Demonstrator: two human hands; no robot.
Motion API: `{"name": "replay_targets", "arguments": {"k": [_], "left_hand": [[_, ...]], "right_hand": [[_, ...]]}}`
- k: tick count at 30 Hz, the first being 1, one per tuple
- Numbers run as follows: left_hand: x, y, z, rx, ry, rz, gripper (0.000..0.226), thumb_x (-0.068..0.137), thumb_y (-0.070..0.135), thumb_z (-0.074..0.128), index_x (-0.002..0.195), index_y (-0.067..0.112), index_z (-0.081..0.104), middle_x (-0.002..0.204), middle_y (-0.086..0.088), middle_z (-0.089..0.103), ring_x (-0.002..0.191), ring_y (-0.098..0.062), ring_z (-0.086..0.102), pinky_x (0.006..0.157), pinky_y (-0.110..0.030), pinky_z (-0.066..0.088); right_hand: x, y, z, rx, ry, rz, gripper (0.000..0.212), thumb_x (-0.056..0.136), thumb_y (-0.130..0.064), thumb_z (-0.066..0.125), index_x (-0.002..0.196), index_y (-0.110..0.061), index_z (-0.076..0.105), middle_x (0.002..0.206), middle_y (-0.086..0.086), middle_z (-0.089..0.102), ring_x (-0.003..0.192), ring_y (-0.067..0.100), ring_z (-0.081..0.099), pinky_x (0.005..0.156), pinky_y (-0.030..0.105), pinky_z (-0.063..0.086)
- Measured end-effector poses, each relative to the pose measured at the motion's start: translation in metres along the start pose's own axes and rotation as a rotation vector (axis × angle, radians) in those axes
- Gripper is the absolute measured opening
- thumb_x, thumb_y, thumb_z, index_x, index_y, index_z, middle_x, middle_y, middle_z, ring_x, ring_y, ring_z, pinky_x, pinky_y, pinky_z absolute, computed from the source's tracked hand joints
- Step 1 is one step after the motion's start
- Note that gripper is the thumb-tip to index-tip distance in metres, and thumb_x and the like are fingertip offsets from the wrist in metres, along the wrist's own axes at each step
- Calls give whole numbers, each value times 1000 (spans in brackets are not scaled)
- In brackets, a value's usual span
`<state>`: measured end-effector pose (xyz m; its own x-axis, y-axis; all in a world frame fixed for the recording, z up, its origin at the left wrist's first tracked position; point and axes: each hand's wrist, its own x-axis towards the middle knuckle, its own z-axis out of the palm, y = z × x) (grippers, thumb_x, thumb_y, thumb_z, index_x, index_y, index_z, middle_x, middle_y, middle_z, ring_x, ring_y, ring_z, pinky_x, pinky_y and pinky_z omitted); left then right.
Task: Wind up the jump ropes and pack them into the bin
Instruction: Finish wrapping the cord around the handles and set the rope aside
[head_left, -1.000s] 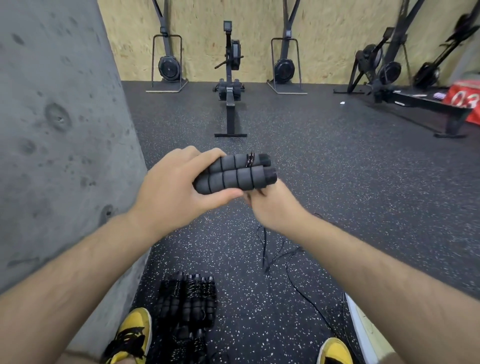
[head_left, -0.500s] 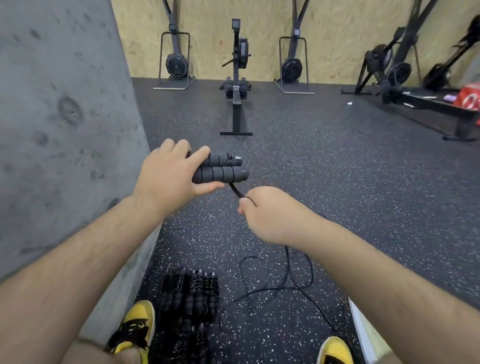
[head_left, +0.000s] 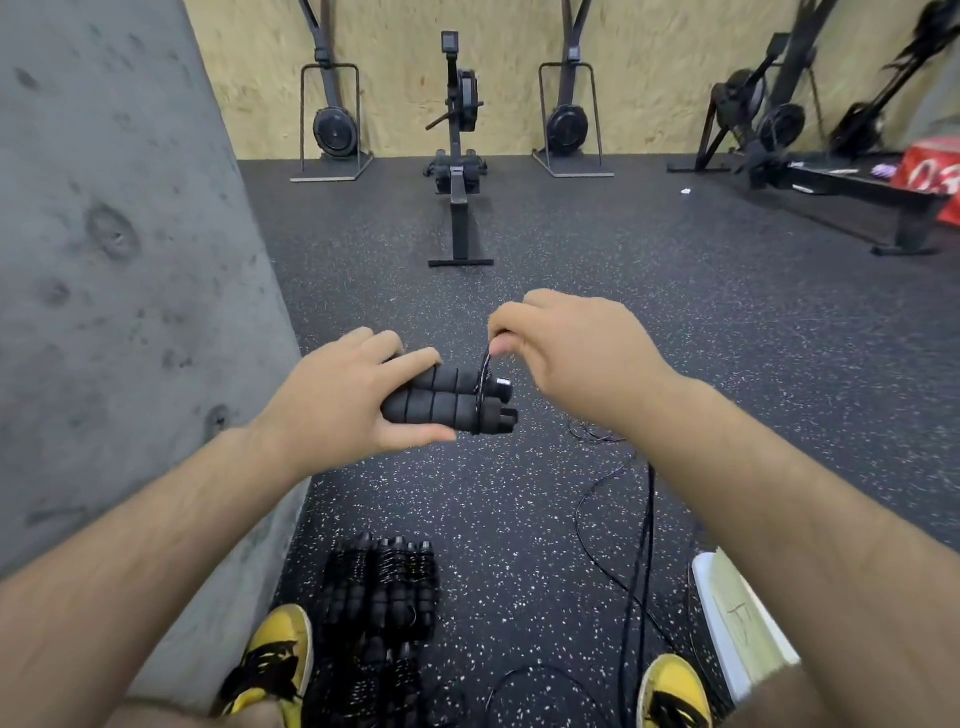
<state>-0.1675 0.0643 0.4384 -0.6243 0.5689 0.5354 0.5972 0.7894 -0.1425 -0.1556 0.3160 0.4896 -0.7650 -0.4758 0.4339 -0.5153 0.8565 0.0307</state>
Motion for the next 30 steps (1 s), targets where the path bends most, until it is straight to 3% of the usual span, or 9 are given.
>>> {"name": "replay_targets", "arguments": {"k": [5, 9, 12, 16, 19, 21, 24, 27, 30], "left_hand": [[2, 10, -18, -194, -10, 47, 71, 83, 79, 56, 126, 23, 65, 91, 7, 54, 79, -16, 47, 77, -32, 43], [7, 21, -30, -299, 43, 12, 62, 82, 72, 65, 122, 24, 65, 88, 7, 55, 82, -16, 51, 79, -31, 41], [11, 23, -32, -281, 114, -57, 63, 83, 71, 65, 122, 22, 66, 86, 9, 53, 81, -15, 48, 79, -27, 35], [16, 18, -26, -185, 130, -138, 62, 83, 75, 61, 117, 23, 65, 81, 6, 49, 78, -20, 47, 75, -33, 36], [19, 10, -18, -97, 123, -219, 65, 81, 83, 55, 113, 27, 63, 80, 4, 46, 78, -24, 48, 72, -34, 36], [18, 2, -13, -47, 111, -278, 66, 80, 86, 52, 111, 29, 61, 79, 4, 44, 79, -24, 48, 68, -37, 41], [15, -10, -9, 27, 110, -329, 68, 78, 88, 53, 111, 28, 62, 80, 4, 43, 80, -27, 49, 63, -37, 42], [12, -21, -5, 77, 93, -372, 71, 77, 88, 48, 108, 26, 62, 82, 2, 45, 82, -27, 48, 61, -38, 46], [7, -30, -3, 93, 46, -397, 71, 77, 89, 45, 105, 26, 62, 81, 2, 44, 80, -24, 42, 60, -37, 45]], "right_hand": [[3, 17, 13, 159, -18, 30, 27, 102, -48, 35, 106, -39, 60, 92, -11, 51, 81, 20, 57, 72, 35, 46], [4, 14, 24, 520, -67, 163, 14, 99, -22, 50, 89, -28, 58, 82, -9, 57, 76, 14, 56, 69, 32, 48], [-2, -6, 27, 744, -135, 288, 33, 95, -3, 53, 77, -30, 48, 71, -11, 48, 61, 0, 45, 57, 18, 40], [-4, -37, 49, 721, -224, 322, 20, 100, -4, 41, 92, -20, 50, 83, -1, 51, 68, 11, 43, 65, 26, 34], [-4, -50, 47, 857, -225, 400, 20, 106, -23, 36, 96, -22, 54, 80, -10, 53, 69, 9, 47, 62, 27, 36], [-6, -53, 43, 845, -274, 418, 27, 108, -33, 33, 96, -24, 55, 79, -12, 54, 69, 7, 51, 62, 28, 39], [-10, -56, 32, 773, -289, 400, 33, 107, -37, 31, 94, -25, 59, 83, -2, 62, 68, 13, 56, 64, 32, 45], [-14, -61, 23, 692, -291, 327, 33, 106, -36, 34, 96, -19, 61, 76, -2, 60, 62, 14, 52, 57, 31, 39], [-17, -60, 12, 478, -255, 201, 28, 104, -34, 39, 84, -17, 49, 73, -3, 54, 63, 16, 47, 54, 33, 32]]}}
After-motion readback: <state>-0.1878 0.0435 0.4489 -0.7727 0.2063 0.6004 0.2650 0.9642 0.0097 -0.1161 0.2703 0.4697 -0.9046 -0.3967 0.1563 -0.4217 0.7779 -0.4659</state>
